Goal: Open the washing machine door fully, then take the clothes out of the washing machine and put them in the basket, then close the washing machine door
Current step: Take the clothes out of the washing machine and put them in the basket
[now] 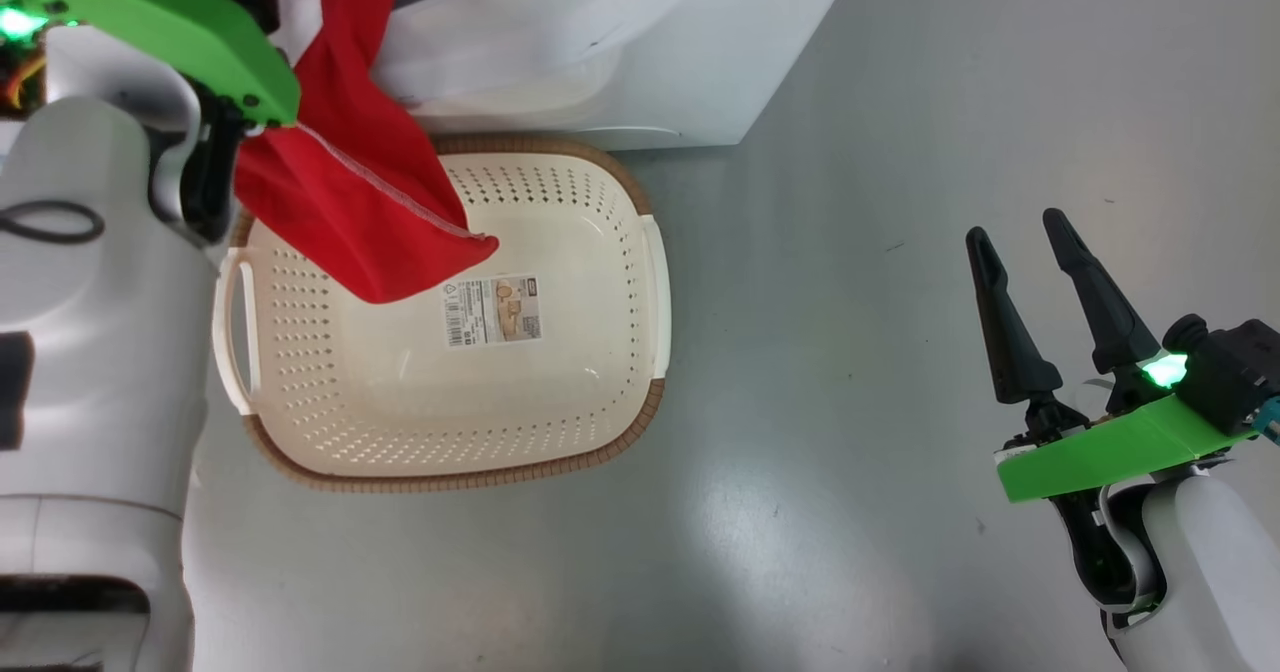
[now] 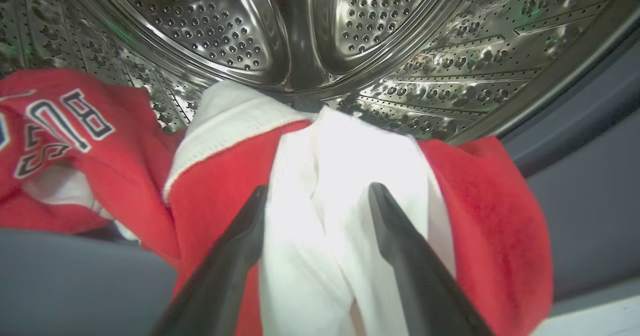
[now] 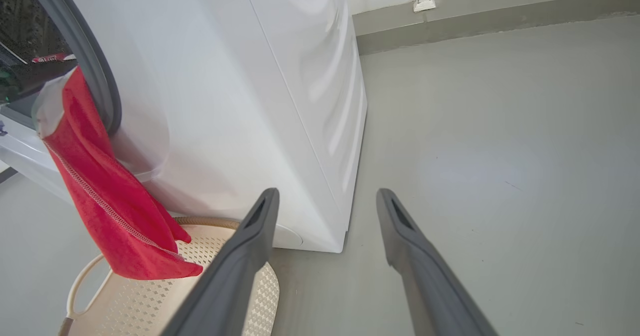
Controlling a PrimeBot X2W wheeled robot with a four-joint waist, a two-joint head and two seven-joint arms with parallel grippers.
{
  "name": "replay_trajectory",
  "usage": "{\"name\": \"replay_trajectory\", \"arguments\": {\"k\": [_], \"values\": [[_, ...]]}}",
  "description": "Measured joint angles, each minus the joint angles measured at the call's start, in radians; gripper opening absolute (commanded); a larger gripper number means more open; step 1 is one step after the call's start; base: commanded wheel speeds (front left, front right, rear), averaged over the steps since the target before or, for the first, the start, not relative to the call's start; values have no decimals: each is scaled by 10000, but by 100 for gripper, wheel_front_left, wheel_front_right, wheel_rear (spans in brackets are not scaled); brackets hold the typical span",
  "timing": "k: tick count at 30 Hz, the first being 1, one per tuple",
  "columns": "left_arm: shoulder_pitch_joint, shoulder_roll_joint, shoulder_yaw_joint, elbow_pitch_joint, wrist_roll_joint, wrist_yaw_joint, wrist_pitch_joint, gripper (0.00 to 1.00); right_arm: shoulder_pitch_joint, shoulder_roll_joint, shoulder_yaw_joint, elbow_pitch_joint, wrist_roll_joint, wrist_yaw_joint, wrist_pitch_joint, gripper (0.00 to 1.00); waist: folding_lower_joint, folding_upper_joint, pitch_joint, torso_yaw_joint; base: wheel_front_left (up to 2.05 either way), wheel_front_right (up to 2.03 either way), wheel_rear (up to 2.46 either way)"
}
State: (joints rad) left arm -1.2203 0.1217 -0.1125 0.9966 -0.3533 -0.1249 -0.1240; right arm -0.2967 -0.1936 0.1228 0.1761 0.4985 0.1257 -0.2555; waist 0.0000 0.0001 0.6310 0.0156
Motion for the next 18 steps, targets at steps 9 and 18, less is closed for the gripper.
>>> {"name": "replay_trajectory", "arguments": {"k": [9, 18], "values": [[-808, 213, -821, 1354, -506, 0, 4, 100, -231, 17, 130, -6, 2, 0, 0, 100, 0, -1, 101, -144, 0, 0, 0], [-1016, 215, -1473, 2067, -915, 0, -215, 0, -234, 50, 140, -6, 4, 0, 0, 100, 0, 0, 137, -256, 0, 0, 0]]}}
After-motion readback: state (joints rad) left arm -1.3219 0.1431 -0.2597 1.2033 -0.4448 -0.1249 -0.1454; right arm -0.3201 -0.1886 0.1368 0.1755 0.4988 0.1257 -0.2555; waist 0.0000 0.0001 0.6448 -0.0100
